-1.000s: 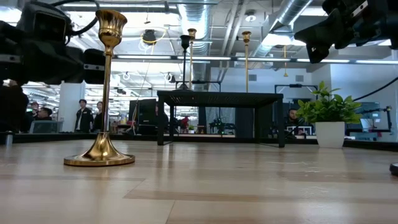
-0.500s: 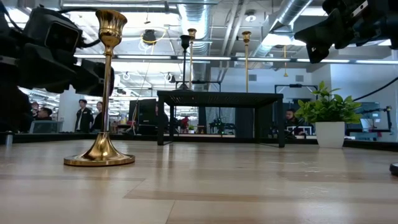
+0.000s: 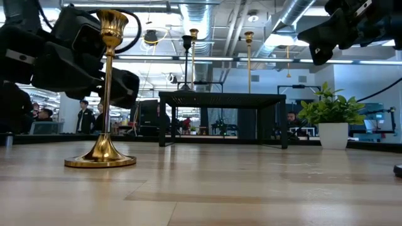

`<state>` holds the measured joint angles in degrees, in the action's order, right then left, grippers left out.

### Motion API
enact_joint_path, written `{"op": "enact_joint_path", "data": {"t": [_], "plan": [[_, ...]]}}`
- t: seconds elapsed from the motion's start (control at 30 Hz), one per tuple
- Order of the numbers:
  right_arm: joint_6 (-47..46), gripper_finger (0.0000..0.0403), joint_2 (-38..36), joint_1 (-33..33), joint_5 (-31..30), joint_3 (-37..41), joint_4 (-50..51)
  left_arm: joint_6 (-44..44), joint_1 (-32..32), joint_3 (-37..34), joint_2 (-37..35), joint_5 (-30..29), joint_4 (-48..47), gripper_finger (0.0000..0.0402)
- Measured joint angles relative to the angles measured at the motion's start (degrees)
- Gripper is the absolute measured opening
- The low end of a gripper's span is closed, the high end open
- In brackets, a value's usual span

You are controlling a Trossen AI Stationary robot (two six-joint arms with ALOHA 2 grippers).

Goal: Pick & Place candle stick holders
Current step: Put the gold candle holder on the shelf

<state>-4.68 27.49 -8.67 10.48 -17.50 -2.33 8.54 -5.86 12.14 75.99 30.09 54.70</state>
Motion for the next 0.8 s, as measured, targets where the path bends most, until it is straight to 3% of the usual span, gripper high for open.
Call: {"op": "enact_joint_path", "data": {"t": [0.53, 0.8], "plan": [[-0.38, 0.0, -0.02, 0.02, 0.07, 0.0, 0.38, -0.52, -7.39, 7.02, 7.09, -0.47, 0.74, 0.0186], [-0.36, 0.0, 0.0, 0.02, 0.07, 0.0, 0.4, -3.1, -8.12, 7.87, 7.07, -5.26, 1.05, 0.0133]]}}
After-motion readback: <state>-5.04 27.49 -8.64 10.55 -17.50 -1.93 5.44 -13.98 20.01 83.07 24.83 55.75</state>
